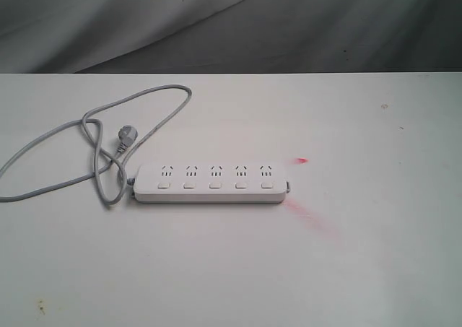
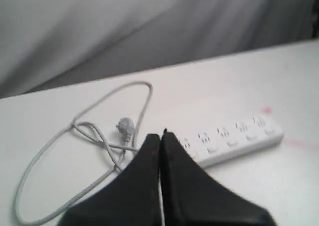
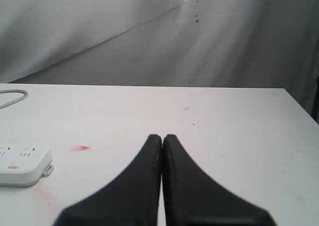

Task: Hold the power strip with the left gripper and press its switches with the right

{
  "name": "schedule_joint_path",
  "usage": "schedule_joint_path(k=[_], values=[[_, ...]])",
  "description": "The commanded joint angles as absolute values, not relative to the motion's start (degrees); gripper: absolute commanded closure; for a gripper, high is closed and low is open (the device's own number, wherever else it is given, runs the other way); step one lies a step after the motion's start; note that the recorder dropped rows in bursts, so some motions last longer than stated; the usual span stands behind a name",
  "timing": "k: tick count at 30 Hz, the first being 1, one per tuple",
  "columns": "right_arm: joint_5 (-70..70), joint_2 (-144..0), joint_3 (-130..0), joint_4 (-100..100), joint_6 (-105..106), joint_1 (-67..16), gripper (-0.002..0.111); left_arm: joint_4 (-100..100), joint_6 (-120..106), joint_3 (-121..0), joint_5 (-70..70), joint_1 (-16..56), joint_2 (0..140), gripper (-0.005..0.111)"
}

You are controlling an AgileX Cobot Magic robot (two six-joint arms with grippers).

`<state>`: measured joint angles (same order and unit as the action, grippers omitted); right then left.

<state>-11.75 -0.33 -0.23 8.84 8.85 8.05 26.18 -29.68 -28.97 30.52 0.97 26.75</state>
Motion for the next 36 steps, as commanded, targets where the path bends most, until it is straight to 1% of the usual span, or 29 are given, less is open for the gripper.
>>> schedule_joint_path(k=[1, 3, 5, 8, 10, 14, 16, 18, 22, 23, 24, 26, 28, 29, 31, 36], values=[[-11.17, 0.0, 0.0, 8.46, 8.59, 8.58, 0.108, 38.36, -58.09, -41.59, 43.12, 1.32, 46.48, 0.107], [-11.17, 0.0, 0.0, 8.46, 8.59, 8.58, 0.108, 38.87, -68.0, -47.41, 51.78, 1.32, 54.98, 0.107], [-11.17, 0.0, 0.0, 8.46, 8.59, 8.58, 0.108, 38.87, -69.36, -51.35, 53.75, 1.32, 62.03, 0.107], [-11.17, 0.0, 0.0, 8.46, 8.59, 8.58, 0.108, 38.87, -70.94, -53.7, 48.46, 1.32, 71.35, 0.107], [-11.17, 0.0, 0.0, 8.46, 8.59, 8.58, 0.108, 38.87, -80.02, -53.7, 44.89, 1.32, 75.62, 0.107], [-11.17, 0.0, 0.0, 8.46, 8.59, 8.58, 0.108, 42.03, -102.79, -53.7, 43.23, 1.32, 82.39, 0.107], [-11.17, 0.0, 0.0, 8.46, 8.59, 8.58, 0.108, 44.02, -107.06, -53.7, 42.55, 1.32, 84.88, 0.105], [-11.17, 0.0, 0.0, 8.46, 8.59, 8.58, 0.108, 44.72, -108.67, -53.7, 40.64, 1.32, 88.39, 0.099], [-11.17, 0.0, 0.0, 8.46, 8.59, 8.58, 0.108, 44.73, -108.67, -53.7, 38.73, 1.32, 92.48, 0.076], [-11.17, 0.0, 0.0, 8.46, 8.59, 8.58, 0.108, 44.73, -108.67, -53.7, 38.73, 1.32, 93.15, 0.065], [-11.17, 0.0, 0.0, 8.46, 8.59, 8.58, 0.108, 44.83, -108.67, -53.7, 38.73, 1.32, 93.49, 0.058], [-11.17, 0.0, 0.0, 8.46, 8.59, 8.58, 0.108, 44.83, -108.67, -53.7, 37.86, 1.32, 94.66, 0.035], [-11.17, 0.0, 0.0, 8.46, 8.59, 8.58, 0.108, 46.01, -108.67, -53.7, 35.85, 1.32, 95.33, 0.024], [-11.17, 0.0, 0.0, 8.46, 8.59, 8.58, 0.108, 46.64, -108.41, -53.7, 35.38, 1.32, 95.67, 0.022], [-11.17, 0.0, 0.0, 8.46, 8.59, 8.58, 0.108, 47.45, -107.5, -54.34, 34.5, 1.32, 96.64, 0.023], [-11.17, 0.0, 0.0, 8.46, 8.59, 8.58, 0.108, 45.03, -106.52, -63.14, 42.05, 1.32, 103.08, 0.023]])
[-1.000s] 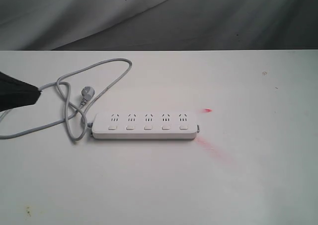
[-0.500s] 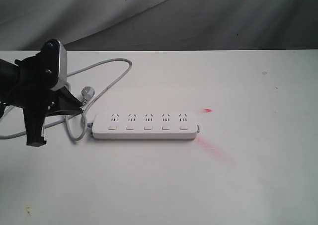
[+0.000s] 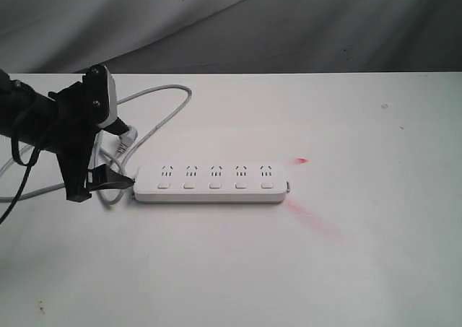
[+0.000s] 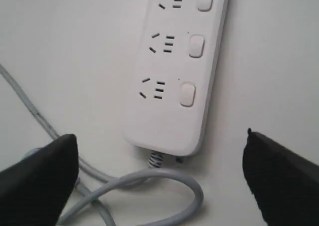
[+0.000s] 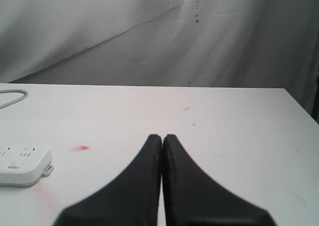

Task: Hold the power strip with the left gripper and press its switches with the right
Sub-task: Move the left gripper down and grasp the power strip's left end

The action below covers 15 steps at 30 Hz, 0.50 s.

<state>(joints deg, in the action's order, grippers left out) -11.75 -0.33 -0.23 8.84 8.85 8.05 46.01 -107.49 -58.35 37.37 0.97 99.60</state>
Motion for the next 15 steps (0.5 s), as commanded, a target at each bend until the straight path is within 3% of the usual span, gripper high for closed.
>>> schedule_joint_path(k=[1, 15], values=[[-11.17, 0.0, 0.0, 8.46, 8.59, 8.58, 0.108, 44.4, -106.27, -64.34, 43.01, 1.32, 104.0, 0.023], [-11.17, 0.0, 0.0, 8.46, 8.59, 8.58, 0.108, 36.35, -102.26, -75.44, 51.35, 1.32, 114.6, 0.027]])
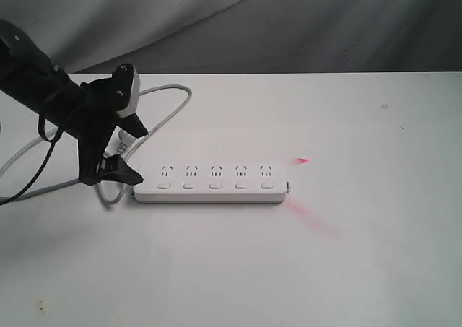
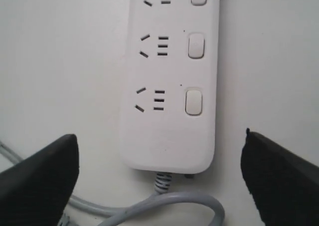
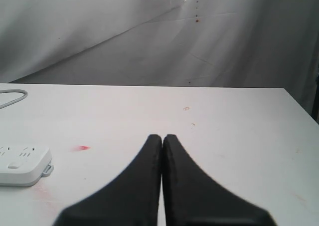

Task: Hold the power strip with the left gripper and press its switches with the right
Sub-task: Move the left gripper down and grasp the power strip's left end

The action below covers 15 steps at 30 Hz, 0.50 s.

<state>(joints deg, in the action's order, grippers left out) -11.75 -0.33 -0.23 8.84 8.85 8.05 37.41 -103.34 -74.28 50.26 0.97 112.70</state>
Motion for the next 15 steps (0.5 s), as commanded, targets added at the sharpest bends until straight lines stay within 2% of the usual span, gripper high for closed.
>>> schedule_joint_path(k=[1, 15], values=[[-11.17, 0.0, 0.0, 8.46, 8.59, 8.58, 0.108, 36.23, -102.26, -75.55, 51.35, 1.32, 114.97, 0.028], [-11.17, 0.0, 0.0, 8.46, 8.59, 8.58, 0.108, 37.1, -102.62, -75.59, 47.73, 1.32, 120.31, 0.028]])
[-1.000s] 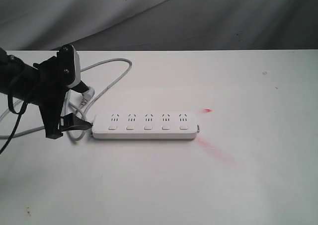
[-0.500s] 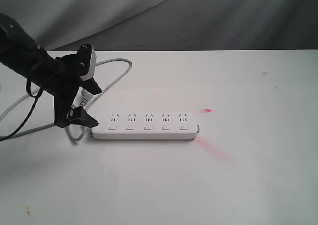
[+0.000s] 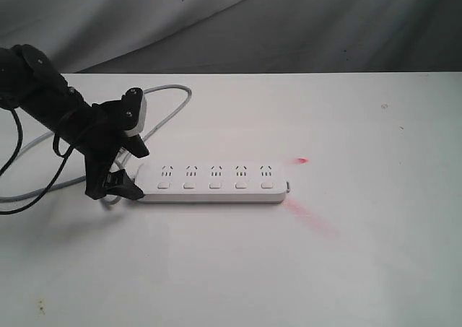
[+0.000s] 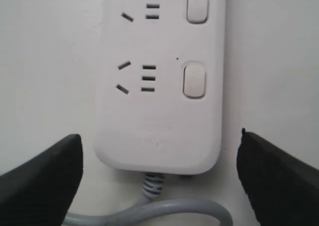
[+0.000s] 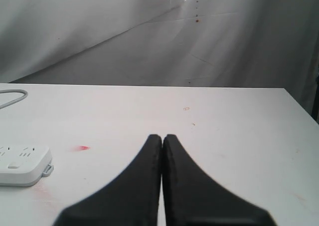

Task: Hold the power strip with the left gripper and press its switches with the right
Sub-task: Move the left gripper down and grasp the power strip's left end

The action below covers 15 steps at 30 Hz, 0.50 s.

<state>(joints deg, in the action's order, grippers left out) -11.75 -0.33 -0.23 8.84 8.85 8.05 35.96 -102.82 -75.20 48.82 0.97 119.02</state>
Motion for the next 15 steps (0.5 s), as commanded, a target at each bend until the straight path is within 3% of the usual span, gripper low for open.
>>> schedule_joint_path(k=[1, 15], values=[[-11.17, 0.0, 0.0, 8.46, 8.59, 8.58, 0.108, 37.1, -102.62, -75.59, 47.33, 1.32, 120.8, 0.028], [-11.17, 0.0, 0.0, 8.46, 8.59, 8.58, 0.108, 38.82, -103.74, -75.59, 45.05, 1.32, 121.58, 0.028]])
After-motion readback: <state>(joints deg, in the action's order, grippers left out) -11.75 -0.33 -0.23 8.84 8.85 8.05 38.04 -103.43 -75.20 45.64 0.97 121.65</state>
